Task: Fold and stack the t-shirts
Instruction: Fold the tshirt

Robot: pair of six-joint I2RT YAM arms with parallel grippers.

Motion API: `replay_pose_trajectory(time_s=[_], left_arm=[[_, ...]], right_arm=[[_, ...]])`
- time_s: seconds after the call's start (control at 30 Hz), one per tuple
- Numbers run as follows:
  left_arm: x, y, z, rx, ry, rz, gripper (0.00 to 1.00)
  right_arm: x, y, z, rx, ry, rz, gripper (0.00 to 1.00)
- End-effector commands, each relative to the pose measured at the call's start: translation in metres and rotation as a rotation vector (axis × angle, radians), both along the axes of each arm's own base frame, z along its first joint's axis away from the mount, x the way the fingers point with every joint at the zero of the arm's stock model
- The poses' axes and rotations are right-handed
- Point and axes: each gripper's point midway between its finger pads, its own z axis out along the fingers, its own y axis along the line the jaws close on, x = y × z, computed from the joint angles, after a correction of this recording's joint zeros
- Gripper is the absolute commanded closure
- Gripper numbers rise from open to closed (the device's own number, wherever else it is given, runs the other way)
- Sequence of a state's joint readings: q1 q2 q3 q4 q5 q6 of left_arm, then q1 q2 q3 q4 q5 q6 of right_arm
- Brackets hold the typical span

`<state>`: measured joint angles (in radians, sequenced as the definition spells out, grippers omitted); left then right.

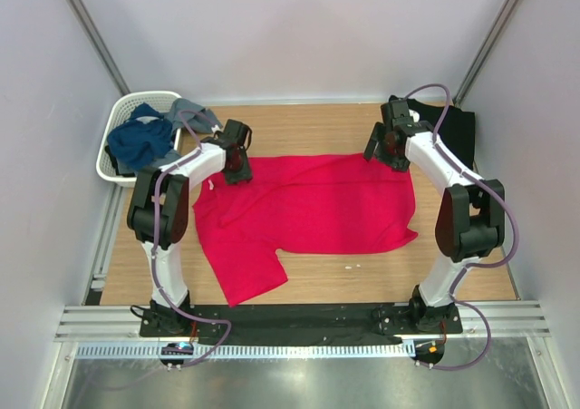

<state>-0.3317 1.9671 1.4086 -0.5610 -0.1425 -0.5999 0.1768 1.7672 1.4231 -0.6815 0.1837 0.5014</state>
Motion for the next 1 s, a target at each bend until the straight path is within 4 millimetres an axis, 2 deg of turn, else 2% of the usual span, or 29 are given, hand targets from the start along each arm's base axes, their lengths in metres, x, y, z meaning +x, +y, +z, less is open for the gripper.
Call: replay_pose_trajectory(time_s=[0.0, 0.23, 0.4, 0.67, 0.77, 0.8, 0.97], left_arm=[[0.005, 0.000, 0.005, 0.008, -0.017, 0.015, 0.63], [0.004, -0.006, -0.002, -0.001, -0.013, 0.007, 0.67], [0.005, -0.012, 0.001, -0.028, -0.018, -0.005, 0.80], [0.000, -0.010, 0.013, -0.036, -0.039, 0.008, 0.99], [-0.006, -0.011, 0.019, -0.044, -0.043, 0.015, 1.00], [-0.007, -0.011, 0.028, -0.053, -0.062, 0.017, 0.99], [-0.021, -0.021, 0.040, -0.078, -0.078, 0.011, 0.99]], right_arm=[[0.004, 0.001, 0.025, 0.014, -0.061, -0.010, 0.23], [0.000, -0.001, 0.028, 0.005, -0.065, -0.016, 0.22], [-0.001, 0.000, 0.030, 0.014, -0.069, -0.011, 0.22], [-0.003, -0.001, 0.027, 0.012, -0.060, -0.011, 0.23], [-0.005, 0.000, 0.024, 0.011, -0.054, -0.009, 0.22], [-0.007, -0.001, 0.022, 0.010, -0.047, -0.011, 0.22], [-0.012, -0.001, 0.011, 0.008, -0.020, -0.016, 0.22]])
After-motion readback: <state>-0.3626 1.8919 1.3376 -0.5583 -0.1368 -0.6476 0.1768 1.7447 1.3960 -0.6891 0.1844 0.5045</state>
